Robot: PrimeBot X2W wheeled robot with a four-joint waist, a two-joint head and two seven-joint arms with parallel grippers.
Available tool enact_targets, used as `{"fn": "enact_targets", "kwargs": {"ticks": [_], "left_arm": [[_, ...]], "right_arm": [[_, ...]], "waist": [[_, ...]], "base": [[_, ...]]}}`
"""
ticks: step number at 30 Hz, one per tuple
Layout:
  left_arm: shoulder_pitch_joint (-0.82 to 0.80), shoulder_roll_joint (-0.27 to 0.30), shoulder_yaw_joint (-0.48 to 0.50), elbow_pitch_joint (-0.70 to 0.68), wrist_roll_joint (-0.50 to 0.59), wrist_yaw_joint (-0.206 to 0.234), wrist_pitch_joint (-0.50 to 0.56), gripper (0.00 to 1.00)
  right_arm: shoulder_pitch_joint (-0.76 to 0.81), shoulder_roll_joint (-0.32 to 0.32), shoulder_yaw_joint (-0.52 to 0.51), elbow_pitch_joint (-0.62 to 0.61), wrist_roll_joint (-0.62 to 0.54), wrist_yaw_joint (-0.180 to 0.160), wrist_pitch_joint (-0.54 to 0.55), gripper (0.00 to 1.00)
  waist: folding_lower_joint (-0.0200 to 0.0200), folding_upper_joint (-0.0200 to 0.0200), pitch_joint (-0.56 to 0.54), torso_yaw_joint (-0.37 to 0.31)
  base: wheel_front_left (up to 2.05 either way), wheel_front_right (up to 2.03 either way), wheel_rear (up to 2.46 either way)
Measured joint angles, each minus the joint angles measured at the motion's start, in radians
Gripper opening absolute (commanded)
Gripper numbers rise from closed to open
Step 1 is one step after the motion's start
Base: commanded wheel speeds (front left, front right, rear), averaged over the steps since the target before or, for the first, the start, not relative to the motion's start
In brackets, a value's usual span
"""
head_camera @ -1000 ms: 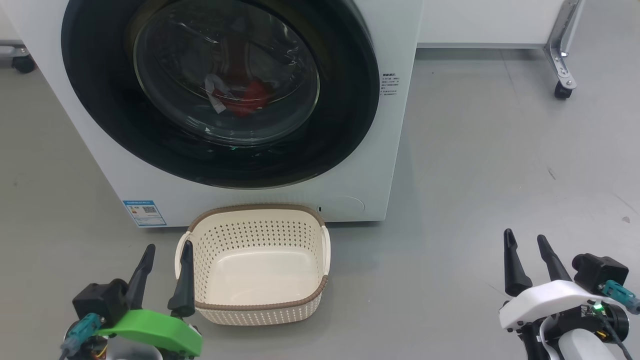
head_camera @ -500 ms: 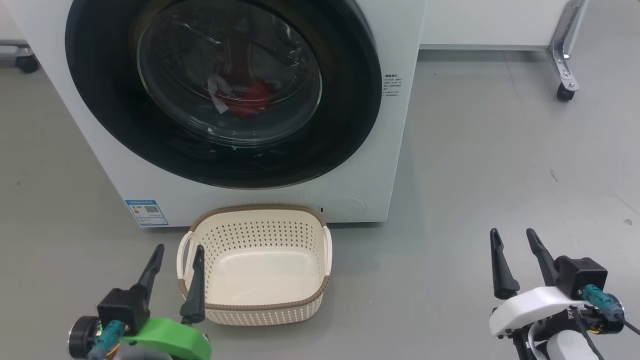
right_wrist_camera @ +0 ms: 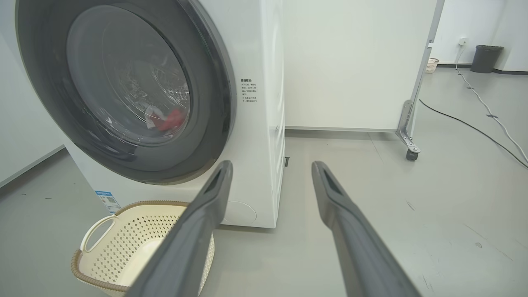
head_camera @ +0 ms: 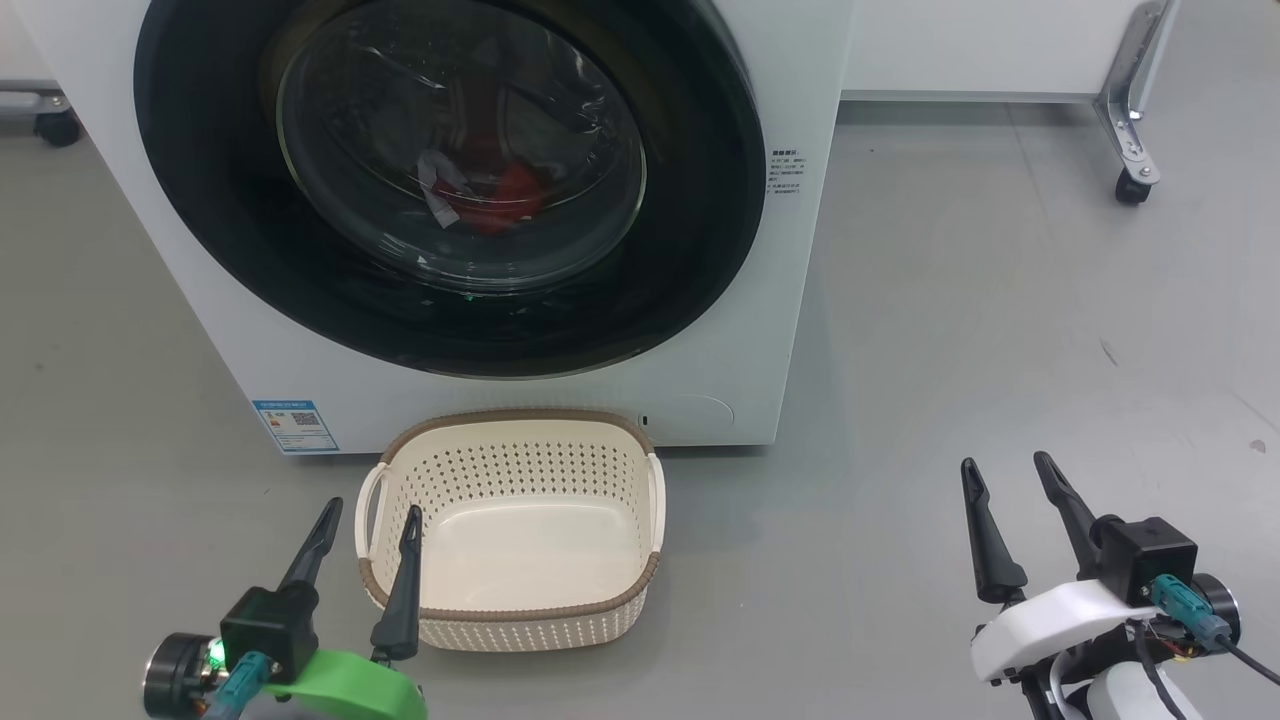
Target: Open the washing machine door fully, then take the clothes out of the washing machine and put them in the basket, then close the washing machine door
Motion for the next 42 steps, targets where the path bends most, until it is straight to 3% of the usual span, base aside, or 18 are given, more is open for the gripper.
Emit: {"fn": "enact_targets", "kwargs": {"ticks": [26, 28, 37, 42], "left_arm": [[-0.001, -0.011, 0.002, 0.036, 0.002, 0.009, 0.0, 1.0], [-0.001, -0.011, 0.002, 0.036, 0.002, 0.009, 0.0, 1.0], [-0.002, -0.013, 0.003, 0.036, 0.006, 0.009, 0.0, 1.0], [-0.003, -0.016, 0.003, 0.035, 0.006, 0.011, 0.0, 1.0]], "right_arm": [[0.004, 0.027, -0.036, 0.001, -0.011, 0.016, 0.0, 1.0], [0.004, 0.028, -0.038, -0.002, -0.011, 0.02, 0.0, 0.0], [0.004, 0.053, -0.068, -0.005, 0.016, 0.051, 0.0, 0.0], [0.005, 0.096, -0.124, -0.002, 0.147, 0.079, 0.0, 0.0]], "waist": [[0.0, 0.0, 0.001, 0.0], [0.0, 0.0, 0.001, 0.0], [0.0, 0.0, 0.005, 0.001], [0.0, 0.0, 0.009, 0.002]], "base": [[0.0, 0.0, 0.0], [0.0, 0.0, 0.0], [0.0, 0.0, 0.0], [0.0, 0.0, 0.0]]}}
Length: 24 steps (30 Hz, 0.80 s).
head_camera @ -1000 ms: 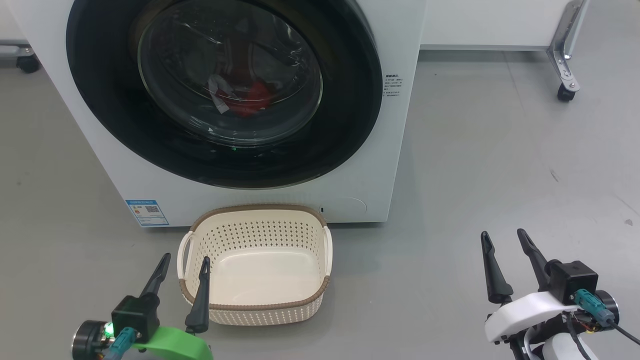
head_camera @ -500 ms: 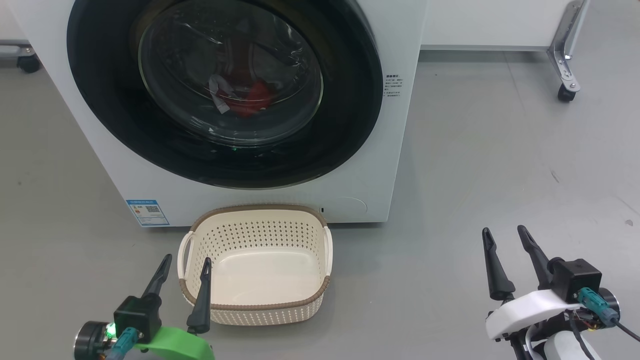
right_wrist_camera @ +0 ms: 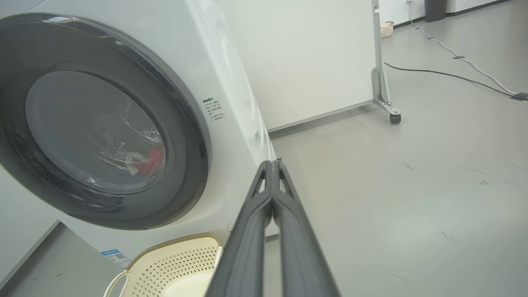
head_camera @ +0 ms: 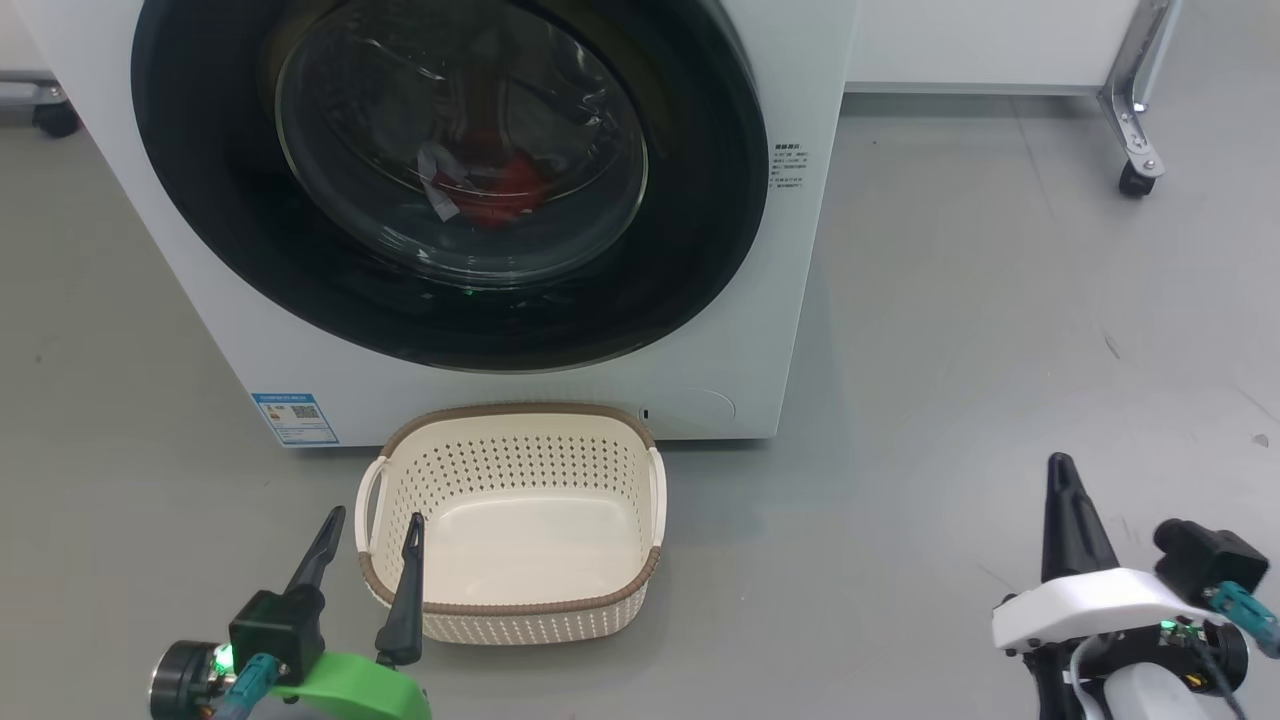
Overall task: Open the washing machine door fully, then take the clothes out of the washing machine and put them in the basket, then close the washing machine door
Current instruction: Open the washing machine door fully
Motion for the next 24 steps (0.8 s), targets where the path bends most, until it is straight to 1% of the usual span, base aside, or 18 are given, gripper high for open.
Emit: {"fn": "enact_targets", "kwargs": {"ticks": [2, 6, 7, 12, 21, 24], "left_arm": [[0.0, 0.0, 0.0, -0.003, 0.0, 0.0, 0.0, 1.0], [-0.004, 0.0, 0.0, -0.014, 0.002, 0.0, 0.0, 1.0], [-0.006, -0.001, 0.0, -0.017, 0.006, 0.0, 0.0, 1.0], [-0.04, -0.005, -0.001, -0.044, 0.01, 0.0, 0.0, 1.0], [-0.087, -0.015, -0.012, -0.081, 0.019, 0.0, 0.0, 1.0], [-0.111, -0.018, -0.014, -0.098, 0.021, 0.0, 0.0, 1.0]], "right_arm": [[0.0, 0.003, -0.021, 0.005, 0.056, 0.011, 0.0, 0.0], [-0.001, 0.016, -0.053, 0.023, 0.202, 0.037, 0.001, 0.0], [-0.004, 0.018, -0.061, 0.026, 0.244, 0.039, 0.007, 0.0], [-0.043, 0.02, -0.112, 0.031, 0.469, 0.054, 0.068, 0.0], [-0.196, 0.016, -0.16, 0.02, 0.844, 0.055, 0.225, 0.0], [-0.264, 0.016, -0.167, 0.011, 0.925, 0.055, 0.275, 0.0]], "waist": [[0.0, 0.0, 0.006, 0.0], [0.0, 0.0, 0.027, 0.002], [0.0, 0.0, 0.033, 0.002], [0.0, 0.0, 0.068, 0.005], [0.0, 0.0, 0.154, 0.019], [0.0, 0.0, 0.188, 0.026]], "base": [[0.0, 0.0, 0.0], [0.0, 0.0, 0.0], [0.0, 0.0, 0.0], [0.0, 0.0, 0.0], [0.0, 0.0, 0.0], [0.0, 0.0, 0.0]]}}
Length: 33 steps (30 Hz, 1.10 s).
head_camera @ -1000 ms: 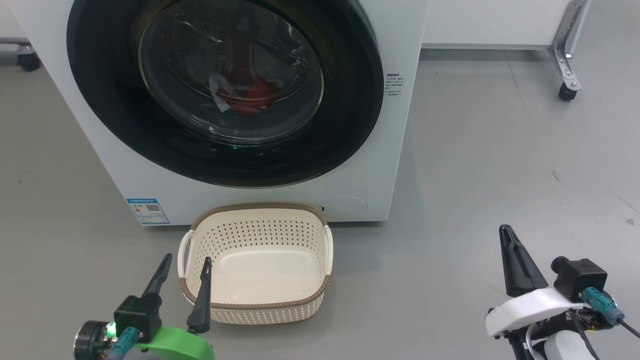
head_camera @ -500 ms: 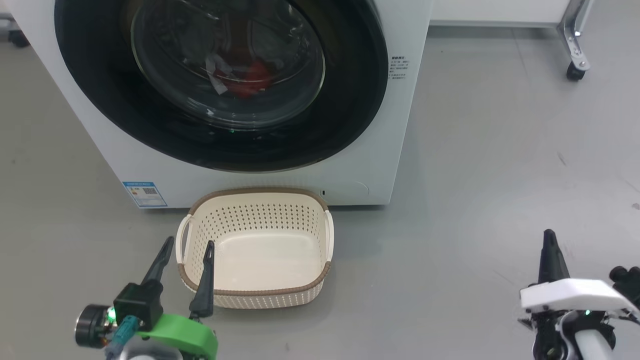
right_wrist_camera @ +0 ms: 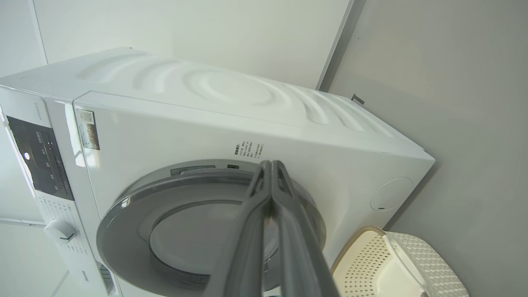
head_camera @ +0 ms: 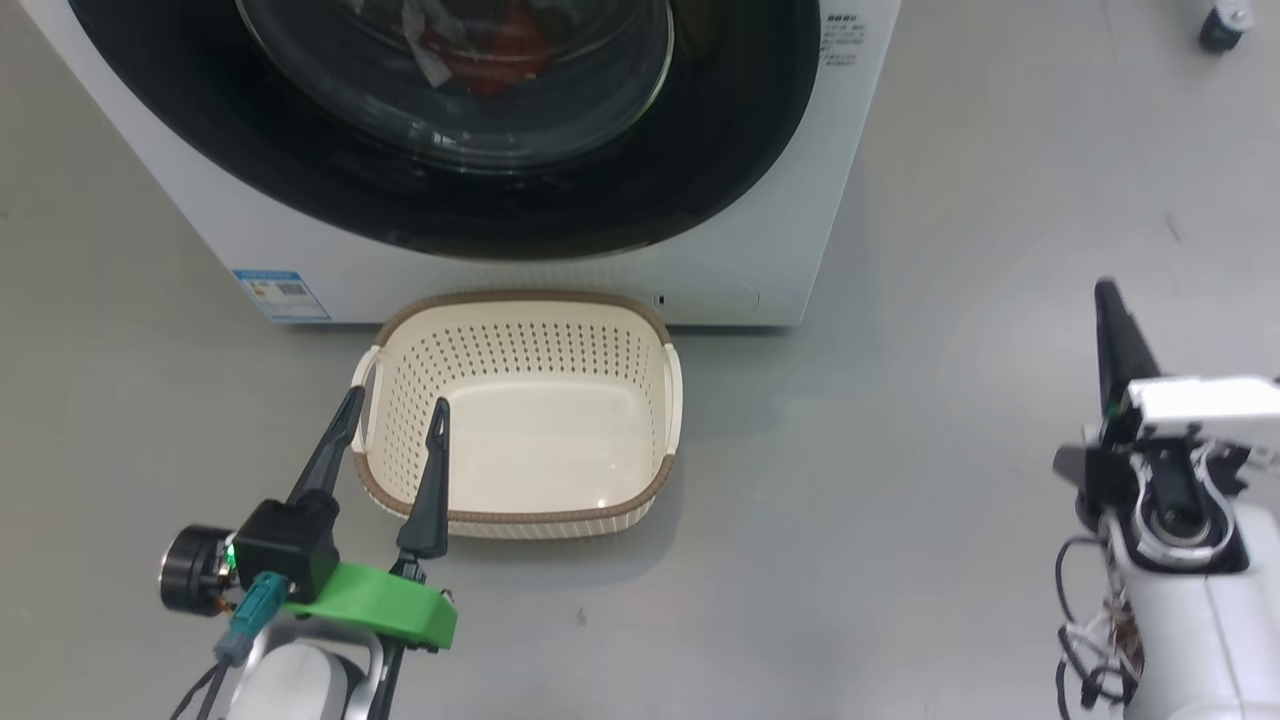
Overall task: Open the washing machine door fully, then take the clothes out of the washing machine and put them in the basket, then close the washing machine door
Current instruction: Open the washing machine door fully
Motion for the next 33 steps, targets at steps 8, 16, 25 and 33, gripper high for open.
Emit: {"fn": "enact_targets", "kwargs": {"ticks": [8, 16, 25, 33], "left_arm": [[-0.073, -0.018, -0.022, -0.032, 0.011, -0.005, 0.0, 1.0], [-0.144, -0.031, -0.035, -0.048, 0.018, -0.009, 0.0, 1.0], [-0.207, -0.05, -0.057, -0.051, 0.034, -0.023, 0.0, 1.0], [-0.237, -0.058, -0.08, -0.04, 0.034, -0.031, 0.0, 1.0]], "right_arm": [[-0.175, -0.006, -0.04, -0.012, 0.102, -0.029, 0.111, 0.0], [-0.352, -0.07, -0.026, -0.013, 0.108, -0.081, 0.206, 0.0], [-0.508, -0.132, 0.012, 0.005, 0.11, -0.117, 0.307, 0.0], [-0.627, -0.186, 0.056, 0.046, 0.115, -0.146, 0.397, 0.0]], "waist": [[0.0, 0.0, 0.098, 0.022], [0.0, 0.0, 0.198, 0.053], [0.0001, 0.0, 0.291, 0.093], [0.0001, 0.0, 0.344, 0.15]], "base": [[0.0, 0.0, 0.0], [0.0, 0.0, 0.0], [0.0, 0.0, 0.0], [0.0, 0.0, 0.0]]}}
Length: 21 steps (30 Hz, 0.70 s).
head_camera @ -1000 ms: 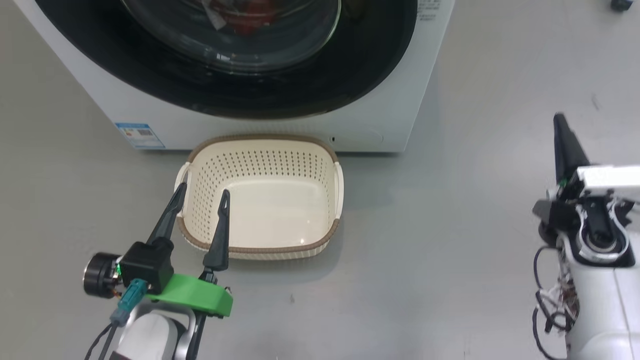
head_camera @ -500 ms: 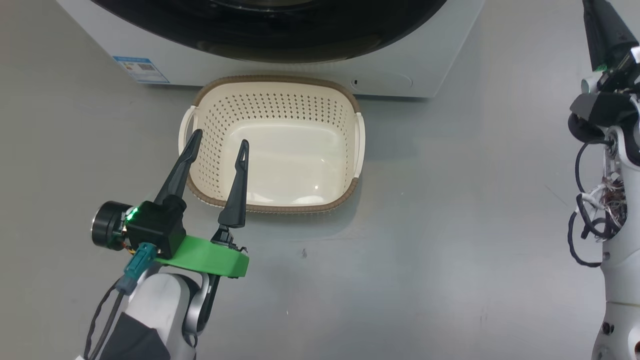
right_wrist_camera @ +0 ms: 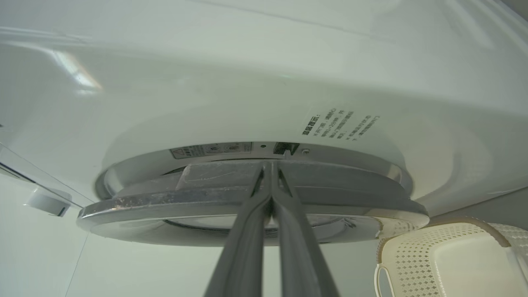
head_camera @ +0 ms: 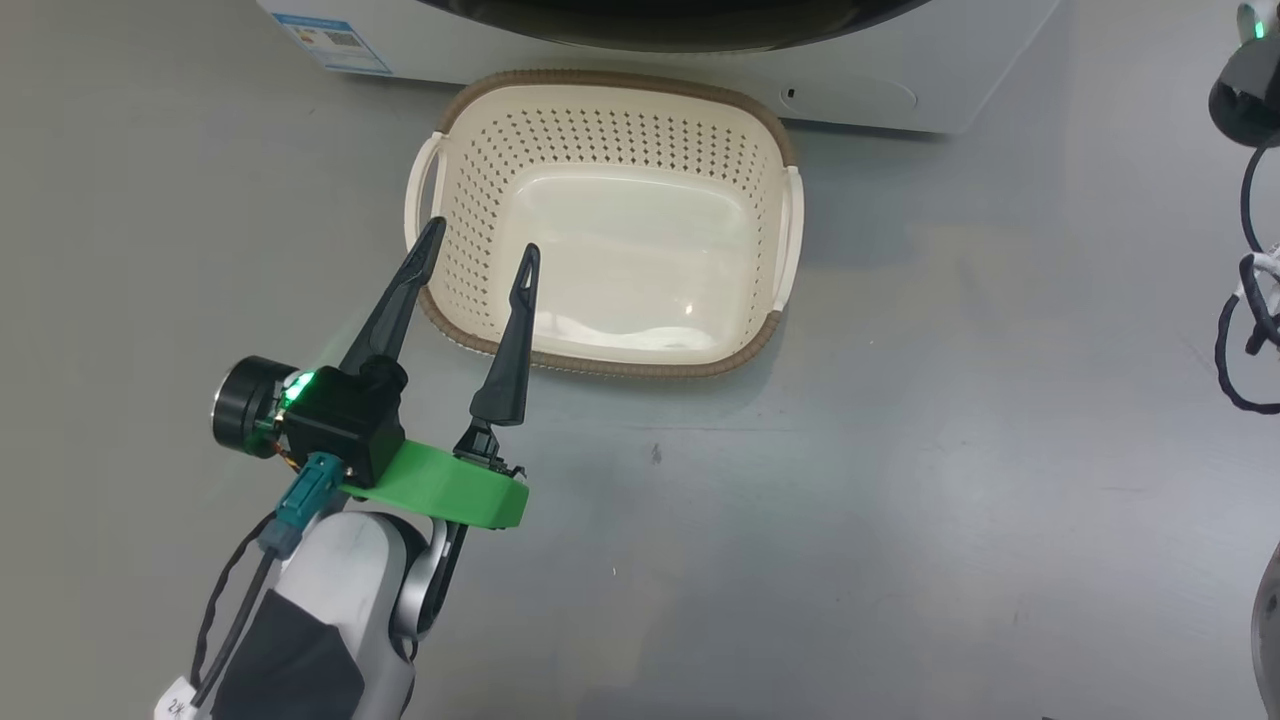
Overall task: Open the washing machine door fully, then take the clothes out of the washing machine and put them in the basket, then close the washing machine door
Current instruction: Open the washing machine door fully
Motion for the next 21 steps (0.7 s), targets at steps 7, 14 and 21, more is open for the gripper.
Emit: {"fn": "enact_targets", "kwargs": {"ticks": [7, 14, 21], "left_arm": [[-0.013, -0.003, -0.006, 0.009, 0.0, -0.002, 0.0, 1.0], [-0.017, -0.006, -0.009, 0.014, 0.0, -0.003, 0.0, 1.0], [-0.03, -0.009, -0.019, 0.012, 0.0, -0.003, 0.0, 1.0]], "right_arm": [[-0.059, -0.016, 0.022, 0.047, -0.013, -0.013, 0.032, 0.0], [-0.105, -0.02, 0.027, 0.085, -0.013, -0.013, 0.046, 0.0], [-0.156, -0.028, 0.027, 0.118, -0.013, -0.023, 0.061, 0.0]], "waist": [[0.0, 0.0, 0.021, 0.041], [0.0, 0.0, 0.029, 0.064], [-0.0001, 0.0, 0.043, 0.078]], "base": [[0.0, 0.0, 0.0], [0.0, 0.0, 0.0], [0.0, 0.0, 0.0]]}}
